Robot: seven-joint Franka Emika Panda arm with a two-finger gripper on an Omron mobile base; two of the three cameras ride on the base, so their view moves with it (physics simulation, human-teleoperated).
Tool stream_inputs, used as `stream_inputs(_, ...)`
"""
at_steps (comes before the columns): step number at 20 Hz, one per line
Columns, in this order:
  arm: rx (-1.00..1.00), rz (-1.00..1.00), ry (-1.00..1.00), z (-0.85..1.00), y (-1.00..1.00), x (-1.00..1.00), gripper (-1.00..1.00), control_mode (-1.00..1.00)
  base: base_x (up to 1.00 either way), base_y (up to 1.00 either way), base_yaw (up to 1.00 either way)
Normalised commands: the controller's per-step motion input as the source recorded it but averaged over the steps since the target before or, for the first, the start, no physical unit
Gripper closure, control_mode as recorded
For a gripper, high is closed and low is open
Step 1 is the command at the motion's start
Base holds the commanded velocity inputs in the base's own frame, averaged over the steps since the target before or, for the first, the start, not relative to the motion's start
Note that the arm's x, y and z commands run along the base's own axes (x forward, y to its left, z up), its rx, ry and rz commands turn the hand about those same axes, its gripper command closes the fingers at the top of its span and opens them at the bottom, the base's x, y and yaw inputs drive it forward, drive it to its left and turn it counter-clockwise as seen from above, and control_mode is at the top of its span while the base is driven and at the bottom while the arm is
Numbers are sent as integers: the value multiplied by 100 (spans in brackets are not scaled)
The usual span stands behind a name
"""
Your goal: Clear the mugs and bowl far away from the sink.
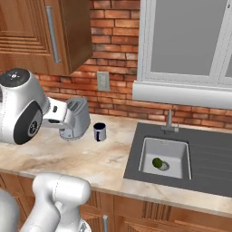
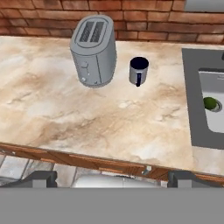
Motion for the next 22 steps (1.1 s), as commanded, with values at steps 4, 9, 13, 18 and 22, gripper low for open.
stream_inputs(4, -7, 0, 2, -37, 0, 3, -100, -100, 0, 0, 0)
stream_inputs(9, -4, 0, 0, -26, 0, 5, -100, -100, 0, 0, 0)
stream_inputs(13, -2, 0, 0, -26, -13, 8, -100, -100, 0, 0, 0)
stream_inputs(18, -2, 0, 0, -25, -14, 13, -100, -100, 0, 0, 0)
stream_inputs(22, -1, 0, 0, -10, -6, 42, -100, -100, 0, 0, 0)
